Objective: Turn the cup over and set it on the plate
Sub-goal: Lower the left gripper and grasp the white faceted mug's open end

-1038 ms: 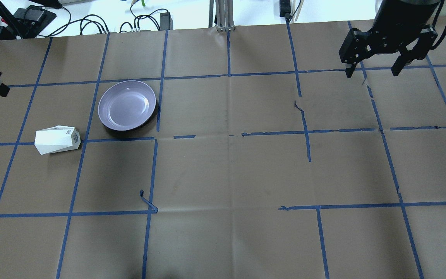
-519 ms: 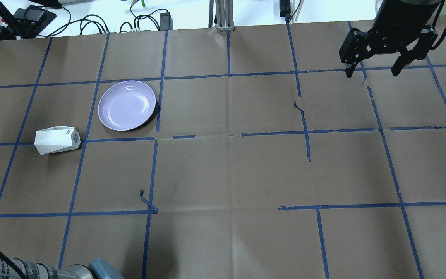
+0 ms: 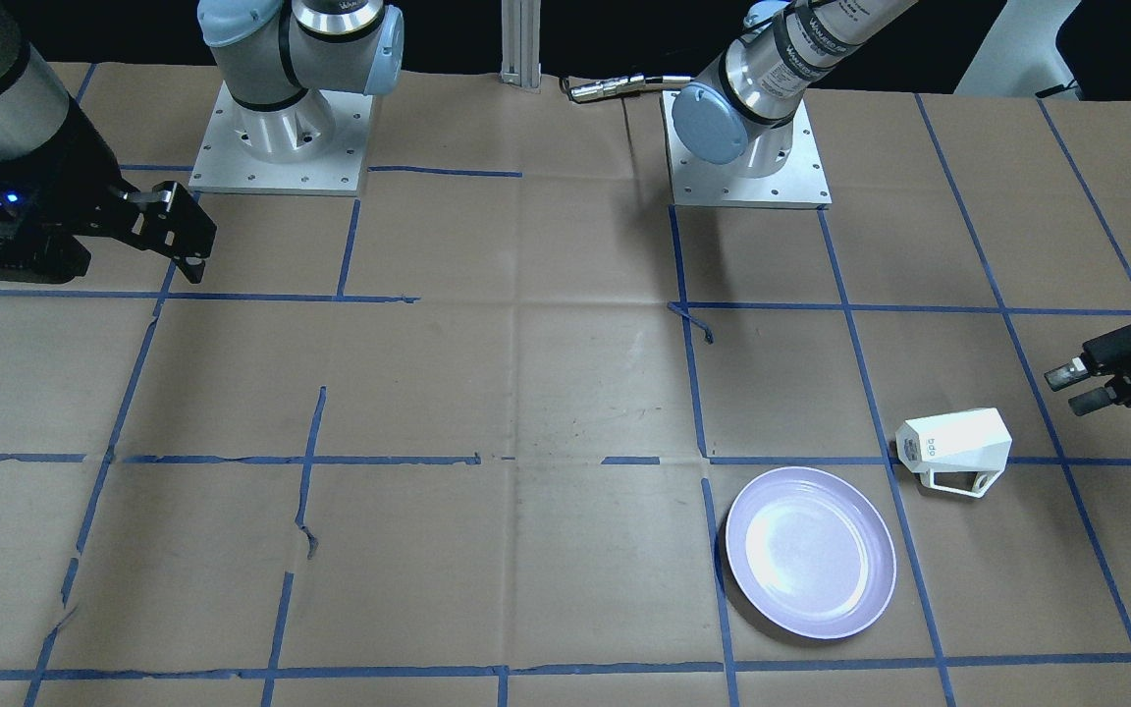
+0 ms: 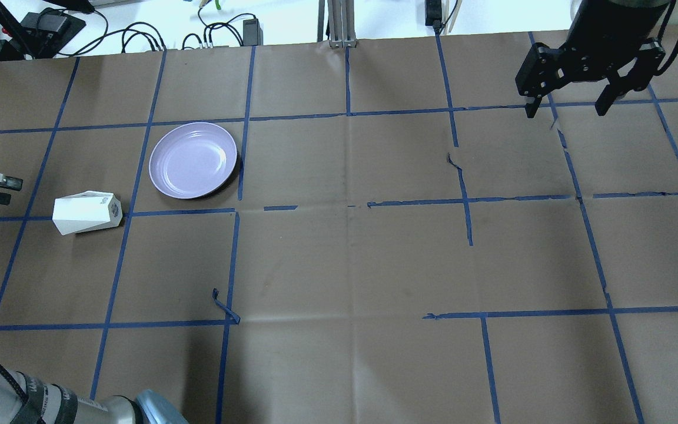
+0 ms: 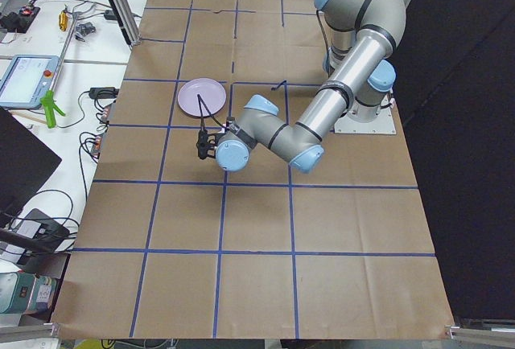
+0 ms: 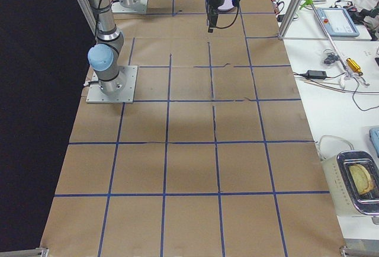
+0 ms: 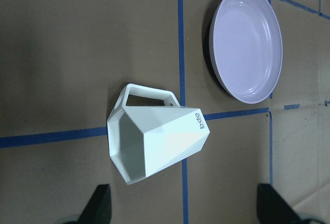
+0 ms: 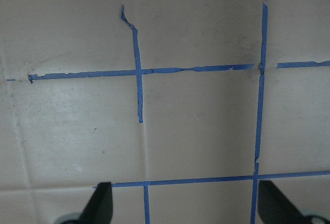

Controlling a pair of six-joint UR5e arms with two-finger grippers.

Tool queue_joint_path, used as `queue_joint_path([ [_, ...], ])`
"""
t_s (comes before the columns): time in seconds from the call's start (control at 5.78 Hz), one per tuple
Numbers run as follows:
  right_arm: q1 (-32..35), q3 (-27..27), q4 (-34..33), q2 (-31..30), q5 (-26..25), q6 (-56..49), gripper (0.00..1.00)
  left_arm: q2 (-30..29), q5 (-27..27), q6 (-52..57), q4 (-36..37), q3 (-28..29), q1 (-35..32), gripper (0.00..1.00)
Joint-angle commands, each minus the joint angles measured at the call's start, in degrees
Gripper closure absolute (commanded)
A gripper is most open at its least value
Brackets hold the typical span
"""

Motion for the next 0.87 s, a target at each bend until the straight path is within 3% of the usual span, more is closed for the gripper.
queue_joint_path([
  [0.0,0.00,0.00,0.00,0.00,0.00,0.00,0.00,-4.21,-0.87,2.71,0.20,-0.14,-0.13,0.01],
  [0.35,0.00,0.00,0.00,0.00,0.00,0.00,0.00,-5.97,-0.96,4.64,0.29,-0.40,-0.65,0.03],
  [0.69,0.00,0.00,0.00,0.00,0.00,0.00,0.00,-6.77,-2.96,6.76,-0.06,-0.75,-0.91,0.17],
])
